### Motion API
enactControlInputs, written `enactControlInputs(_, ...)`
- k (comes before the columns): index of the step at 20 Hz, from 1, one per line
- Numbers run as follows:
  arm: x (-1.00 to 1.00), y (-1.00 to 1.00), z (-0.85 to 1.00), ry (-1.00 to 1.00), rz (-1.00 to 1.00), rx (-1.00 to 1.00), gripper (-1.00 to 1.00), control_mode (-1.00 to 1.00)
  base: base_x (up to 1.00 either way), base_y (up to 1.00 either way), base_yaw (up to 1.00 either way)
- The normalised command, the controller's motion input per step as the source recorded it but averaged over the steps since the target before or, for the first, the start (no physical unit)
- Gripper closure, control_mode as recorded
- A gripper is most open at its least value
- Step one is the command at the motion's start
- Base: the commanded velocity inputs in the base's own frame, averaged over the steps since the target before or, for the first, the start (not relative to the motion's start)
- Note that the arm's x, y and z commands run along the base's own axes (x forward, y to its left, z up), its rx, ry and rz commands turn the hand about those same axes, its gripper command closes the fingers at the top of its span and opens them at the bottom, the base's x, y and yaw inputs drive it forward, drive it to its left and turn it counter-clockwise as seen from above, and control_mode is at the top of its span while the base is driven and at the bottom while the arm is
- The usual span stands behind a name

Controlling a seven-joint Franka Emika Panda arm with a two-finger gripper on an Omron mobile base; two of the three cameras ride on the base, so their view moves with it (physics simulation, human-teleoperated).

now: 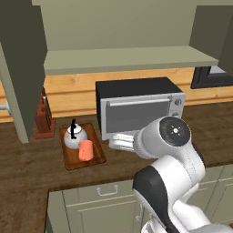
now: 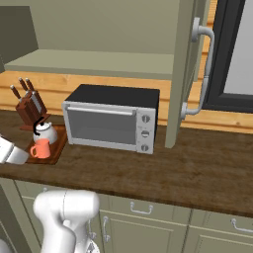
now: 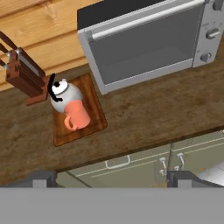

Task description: Pick the kettle from the counter and place it on the tray. Then pick the mug from the cabinet and place it on the tray. Then close the cabinet doors.

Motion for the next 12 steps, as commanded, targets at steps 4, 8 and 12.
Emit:
enactControlInputs(4, -0.34, -0.25, 0.3, 0.0, 0.0, 0.0, -1.0, -1.0, 0.0, 0.0, 0.0)
enactControlInputs(8, -0.33, -0.29, 0.29, 0.0, -0.01, 0.0, -1.0, -1.0, 0.0, 0.0, 0.0)
enactControlInputs(12, -0.34, -0.31, 0.3, 0.0, -0.02, 0.0, -1.0, -1.0, 0.0, 0.0, 0.0)
